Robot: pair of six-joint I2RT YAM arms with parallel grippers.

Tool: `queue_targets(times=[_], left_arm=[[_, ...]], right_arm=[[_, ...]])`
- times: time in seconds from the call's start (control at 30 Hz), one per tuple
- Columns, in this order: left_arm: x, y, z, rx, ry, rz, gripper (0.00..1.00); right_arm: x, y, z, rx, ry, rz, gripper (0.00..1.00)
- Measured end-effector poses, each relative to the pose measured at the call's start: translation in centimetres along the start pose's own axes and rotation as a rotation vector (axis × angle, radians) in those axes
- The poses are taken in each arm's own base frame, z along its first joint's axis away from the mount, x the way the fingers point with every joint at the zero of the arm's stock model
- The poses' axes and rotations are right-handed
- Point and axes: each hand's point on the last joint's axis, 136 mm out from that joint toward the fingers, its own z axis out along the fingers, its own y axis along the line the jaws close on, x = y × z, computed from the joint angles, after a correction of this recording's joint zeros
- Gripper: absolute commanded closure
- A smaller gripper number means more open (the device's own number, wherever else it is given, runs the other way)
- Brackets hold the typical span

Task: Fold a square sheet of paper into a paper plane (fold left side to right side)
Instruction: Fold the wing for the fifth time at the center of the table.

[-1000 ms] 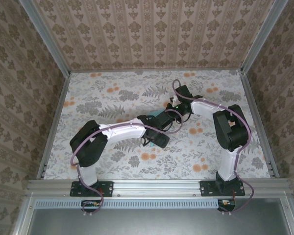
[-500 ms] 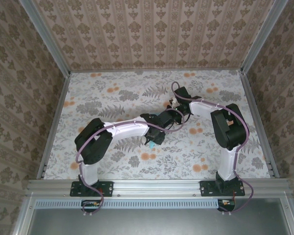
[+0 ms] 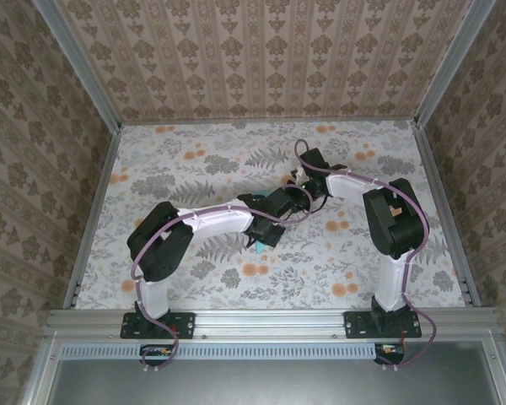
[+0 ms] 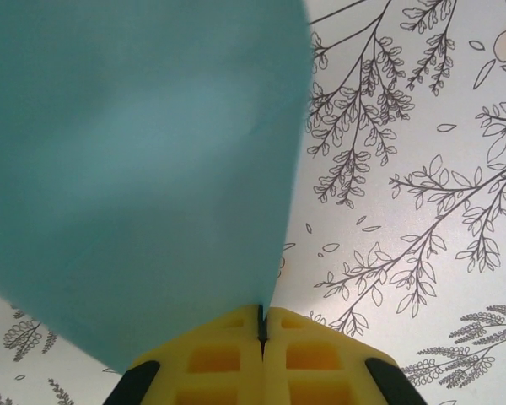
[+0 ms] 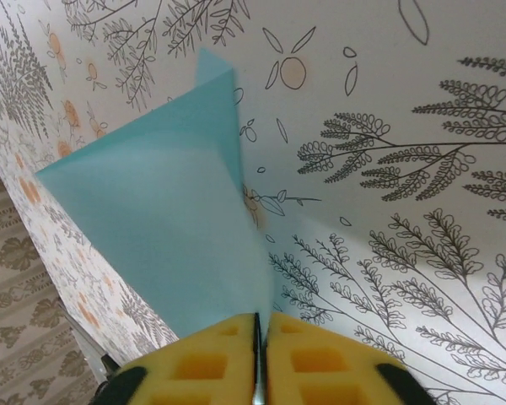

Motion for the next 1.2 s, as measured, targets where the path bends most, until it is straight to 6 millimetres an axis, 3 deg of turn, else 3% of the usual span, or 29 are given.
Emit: queue_targets(times=[0.1, 0.2, 0.33, 0.43, 0.5, 0.73, 1.2], left_arm=[[-0.2, -0.1, -0.3, 0.057, -0.014, -0.022, 1.00], [-0.7, -0.2, -0.9, 0.127, -0.038, -0.056, 1.00], [-2.1, -0.4, -1.9, 0.249, -0.083, -0.125, 1.00], [-3.0, -0.6, -2.3, 0.343, -0.108, -0.179, 1.00], [-3.4, -0.8, -2.3, 0.399, -0.119, -0.214, 1.00], [-3.7, -1.5, -2.3, 0.570, -0.128, -0.310, 1.00], [-4.0, -1.5, -1.7, 0.765, -0.128, -0.419, 1.00]], right_arm=[[-0.5, -0.3, -0.6, 0.015, -0.022, -0.014, 0.64], [-1.6, 0.0, -2.7, 0.027, -0.092, -0.051, 0.52], [-2.9, 0.9, -7.5, 0.015, -0.236, -0.121, 0.46], [-2.8, 0.6, -9.5, 0.009, -0.304, -0.154, 0.45], [-2.2, -0.1, -9.3, 0.010, -0.309, -0.163, 0.45], [0.8, -3.3, -6.1, 0.014, -0.245, -0.174, 0.44], [1.5, -2.2, -3.6, -0.089, -0.279, -0.282, 0.44]])
